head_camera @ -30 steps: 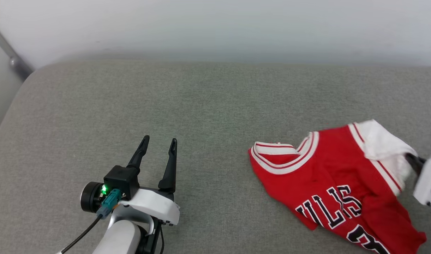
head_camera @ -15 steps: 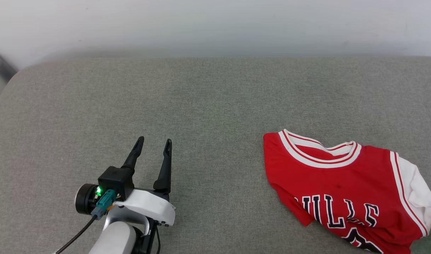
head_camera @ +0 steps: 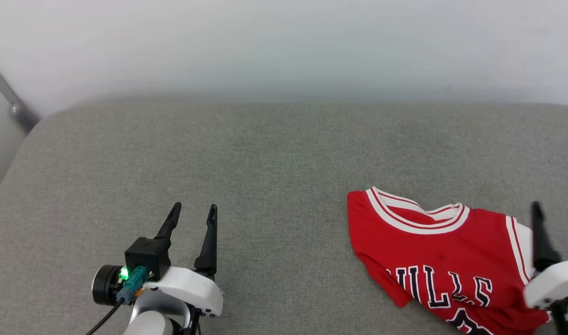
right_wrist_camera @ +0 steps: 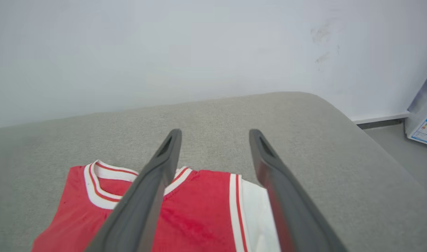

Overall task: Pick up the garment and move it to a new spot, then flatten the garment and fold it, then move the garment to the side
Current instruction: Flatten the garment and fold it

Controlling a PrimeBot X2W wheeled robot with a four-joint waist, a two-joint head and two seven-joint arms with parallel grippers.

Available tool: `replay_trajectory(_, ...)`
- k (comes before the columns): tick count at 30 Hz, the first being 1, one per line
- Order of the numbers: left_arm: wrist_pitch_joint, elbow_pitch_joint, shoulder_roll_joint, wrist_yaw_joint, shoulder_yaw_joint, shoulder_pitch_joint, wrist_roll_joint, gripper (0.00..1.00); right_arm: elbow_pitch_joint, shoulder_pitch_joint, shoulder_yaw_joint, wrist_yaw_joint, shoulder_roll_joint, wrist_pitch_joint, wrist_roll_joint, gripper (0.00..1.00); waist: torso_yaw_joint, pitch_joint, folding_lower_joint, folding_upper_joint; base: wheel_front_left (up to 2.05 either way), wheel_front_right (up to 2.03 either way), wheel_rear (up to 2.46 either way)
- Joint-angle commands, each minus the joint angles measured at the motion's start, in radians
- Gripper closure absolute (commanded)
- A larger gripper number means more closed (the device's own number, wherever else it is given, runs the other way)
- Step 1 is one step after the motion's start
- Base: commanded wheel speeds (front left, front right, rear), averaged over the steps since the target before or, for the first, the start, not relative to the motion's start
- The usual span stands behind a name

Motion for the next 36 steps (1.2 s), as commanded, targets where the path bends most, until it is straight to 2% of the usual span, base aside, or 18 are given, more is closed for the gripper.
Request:
replay_trajectory(1,0.002,-0.001,0.003,0.006,0.000,0.010,-0.005,0.00,-0.017,0.024,0.022,0.000,0.008,-0.014,-0.012,0.00,0.004,-0.012,0.0000,0.0000,0.00,0.00,0.00)
replay_trajectory(7,0.013,-0.003,0.012,0.008,0.000,0.035,-0.015,0.00,-0.115,0.122,0.136,0.000,0.029,-0.066,-0.044,0.00,0.008,-0.046,0.0000,0.0000,0.00,0.00,0.00)
replay_trajectory(11,0.017,-0.002,0.017,0.013,-0.001,0.049,-0.023,0.00,-0.171,0.193,0.184,0.000,0.047,-0.057,-0.044,0.00,0.003,-0.066,0.0000,0.0000,0.00,0.00,0.00)
replay_trajectory(20,0.033,0.003,0.023,0.027,0.004,0.062,-0.033,0.00,-0.261,0.270,0.220,0.000,0.073,-0.025,-0.022,0.00,-0.038,-0.079,0.0000,0.0000,0.00,0.00,0.00)
replay_trajectory(27,0.091,0.045,-0.028,-0.023,-0.088,-0.057,-0.003,0.00,-0.286,0.238,0.205,0.000,0.078,-0.012,-0.032,0.00,-0.049,-0.050,0.0000,0.0000,0.00,0.00,0.00)
replay_trajectory(32,0.171,0.113,-0.087,-0.095,-0.177,-0.219,0.023,0.00,-0.305,0.203,0.201,0.000,0.079,-0.012,-0.037,0.00,-0.078,0.017,0.0000,0.0000,0.00,0.00,0.00)
replay_trajectory(36,0.277,0.201,-0.126,-0.167,-0.240,-0.348,0.019,0.00,-0.310,0.179,0.201,0.000,0.080,-0.020,-0.035,0.00,-0.105,0.066,0.0000,0.0000,0.00,0.00,0.00)
